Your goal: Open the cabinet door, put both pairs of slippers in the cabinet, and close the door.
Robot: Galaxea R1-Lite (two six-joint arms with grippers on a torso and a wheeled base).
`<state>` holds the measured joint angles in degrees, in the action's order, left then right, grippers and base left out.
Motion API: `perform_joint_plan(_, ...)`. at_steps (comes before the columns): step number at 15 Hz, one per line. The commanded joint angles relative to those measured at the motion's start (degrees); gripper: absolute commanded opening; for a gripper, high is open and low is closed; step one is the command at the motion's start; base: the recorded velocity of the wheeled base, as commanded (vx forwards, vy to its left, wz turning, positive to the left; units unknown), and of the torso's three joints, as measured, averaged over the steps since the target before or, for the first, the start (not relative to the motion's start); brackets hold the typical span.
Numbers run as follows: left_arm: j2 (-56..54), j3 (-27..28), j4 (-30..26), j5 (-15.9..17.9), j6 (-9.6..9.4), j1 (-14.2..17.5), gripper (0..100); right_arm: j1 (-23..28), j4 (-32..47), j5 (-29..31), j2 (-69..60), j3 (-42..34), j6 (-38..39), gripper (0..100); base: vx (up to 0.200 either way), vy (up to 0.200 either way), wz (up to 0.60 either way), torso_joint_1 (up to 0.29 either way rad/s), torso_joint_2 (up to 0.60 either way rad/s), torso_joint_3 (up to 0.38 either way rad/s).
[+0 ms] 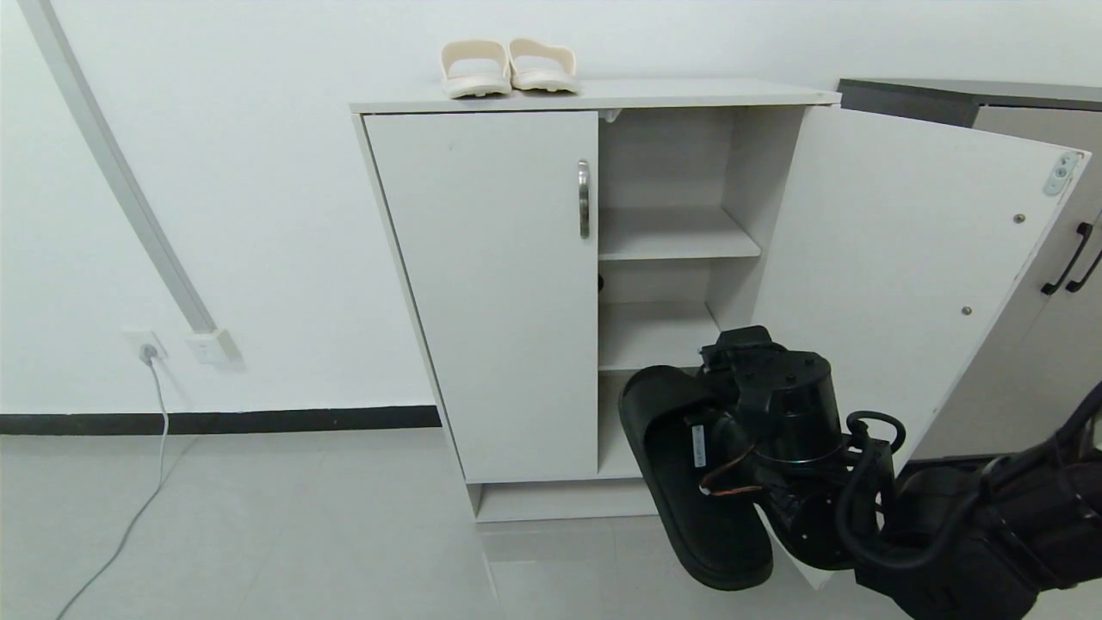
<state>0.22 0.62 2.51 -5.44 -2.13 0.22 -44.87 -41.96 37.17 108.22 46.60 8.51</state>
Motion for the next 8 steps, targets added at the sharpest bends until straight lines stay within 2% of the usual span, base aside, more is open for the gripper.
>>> perform_joint_plan(1,-0.2,-0.6,0.0,0.3,-0.06,0.0,0,0.0,-1.1,-0.1,0.8,-0.1,-0.1,0,0.0,0.0,0.0,0.0,0.0,0.0)
perform_joint_plan(5,-0.2,-0.6,0.0,1.3,-0.24,0.0,0,-0.1,-3.1,-0.3,1.7,0.5,-0.2,0,0.0,0.0,0.0,0.0,0.0,0.0)
perform_joint_plan(7,-0.2,-0.4,-3.7,6.5,-0.15,0.0,0,-0.2,-3.3,-0.4,1.6,0.4,-0.2,0,0.0,0.0,0.0,0.0,0.0,0.0)
perform_joint_plan(8,-0.2,-0.6,-2.5,8.3,-0.77,0.0,0,-0.2,-3.3,-0.3,1.6,0.6,-0.2,0,0.0,0.0,0.0,0.0,0.0,0.0)
